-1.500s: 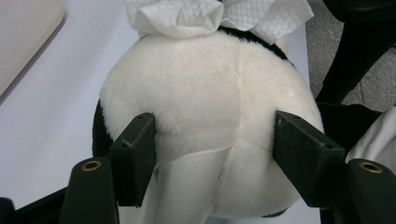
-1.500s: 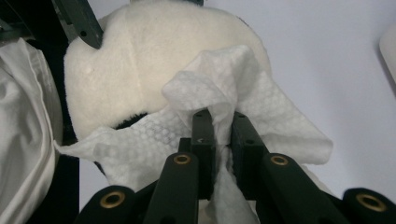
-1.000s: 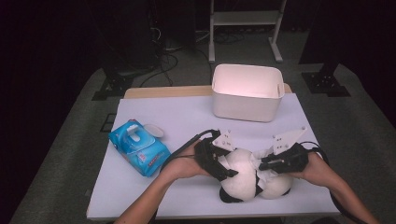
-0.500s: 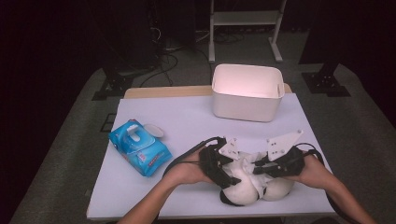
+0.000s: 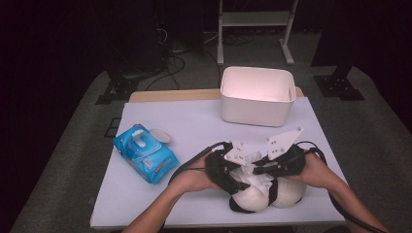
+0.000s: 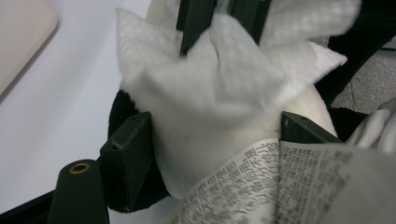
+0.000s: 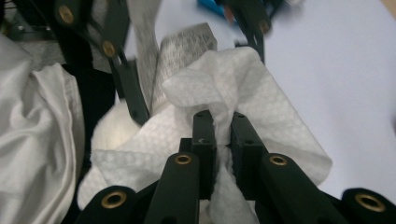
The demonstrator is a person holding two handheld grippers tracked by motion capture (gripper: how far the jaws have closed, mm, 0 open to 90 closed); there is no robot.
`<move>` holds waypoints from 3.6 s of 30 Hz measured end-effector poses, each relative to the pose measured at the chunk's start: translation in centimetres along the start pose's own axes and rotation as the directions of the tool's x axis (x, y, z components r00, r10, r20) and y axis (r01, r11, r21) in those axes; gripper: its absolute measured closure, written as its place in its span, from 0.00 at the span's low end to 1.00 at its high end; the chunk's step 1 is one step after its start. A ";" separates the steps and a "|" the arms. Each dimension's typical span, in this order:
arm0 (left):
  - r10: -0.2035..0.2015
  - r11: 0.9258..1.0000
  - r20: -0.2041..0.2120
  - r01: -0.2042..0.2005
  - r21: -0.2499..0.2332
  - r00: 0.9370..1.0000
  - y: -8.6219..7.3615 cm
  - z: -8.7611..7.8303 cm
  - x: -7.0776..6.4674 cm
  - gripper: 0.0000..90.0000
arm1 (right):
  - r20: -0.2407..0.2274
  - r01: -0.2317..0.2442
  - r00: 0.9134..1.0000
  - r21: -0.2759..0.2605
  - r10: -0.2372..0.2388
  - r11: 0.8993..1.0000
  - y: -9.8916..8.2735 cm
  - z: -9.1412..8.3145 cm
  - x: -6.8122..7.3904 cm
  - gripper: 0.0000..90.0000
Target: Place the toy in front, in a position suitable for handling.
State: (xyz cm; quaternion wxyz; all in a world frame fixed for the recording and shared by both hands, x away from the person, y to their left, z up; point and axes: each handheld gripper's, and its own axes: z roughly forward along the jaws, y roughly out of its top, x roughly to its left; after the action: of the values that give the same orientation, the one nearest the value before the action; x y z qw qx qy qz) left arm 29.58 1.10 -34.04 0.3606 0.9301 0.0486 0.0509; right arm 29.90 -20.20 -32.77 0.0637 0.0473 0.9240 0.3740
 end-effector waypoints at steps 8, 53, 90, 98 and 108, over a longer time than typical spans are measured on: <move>0.005 1.000 -0.004 -0.005 0.003 1.000 -0.7 -0.8 0.4 0.40 | 0.065 -0.120 0.991 0.038 0.117 0.992 -4.2 -0.8 -1.4 0.90; -0.119 0.993 -0.042 0.118 -0.029 0.992 -3.6 0.2 3.9 0.46 | 0.040 0.032 0.999 0.059 -0.034 0.998 0.0 1.3 0.9 0.90; -0.070 0.997 0.053 0.068 0.034 0.996 -0.8 0.0 2.7 0.41 | 0.001 -0.015 1.000 0.030 0.015 0.999 -1.8 0.6 0.8 0.91; -0.079 0.997 0.049 0.078 0.028 0.996 -1.0 0.0 2.5 0.42 | 0.018 -0.020 1.000 0.074 0.019 0.997 -1.7 0.3 -0.2 0.90; -0.058 0.998 0.062 0.057 0.022 0.996 -0.6 0.0 1.9 0.42 | 0.055 -0.123 0.991 0.087 0.118 0.989 -4.6 -2.1 -1.5 0.90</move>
State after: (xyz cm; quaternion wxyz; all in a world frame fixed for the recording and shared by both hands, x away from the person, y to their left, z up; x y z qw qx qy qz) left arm 31.47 1.78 -34.27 0.3537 0.9331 0.0645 0.0108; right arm 30.84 -25.11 -34.36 0.0618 0.1153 0.9335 0.3340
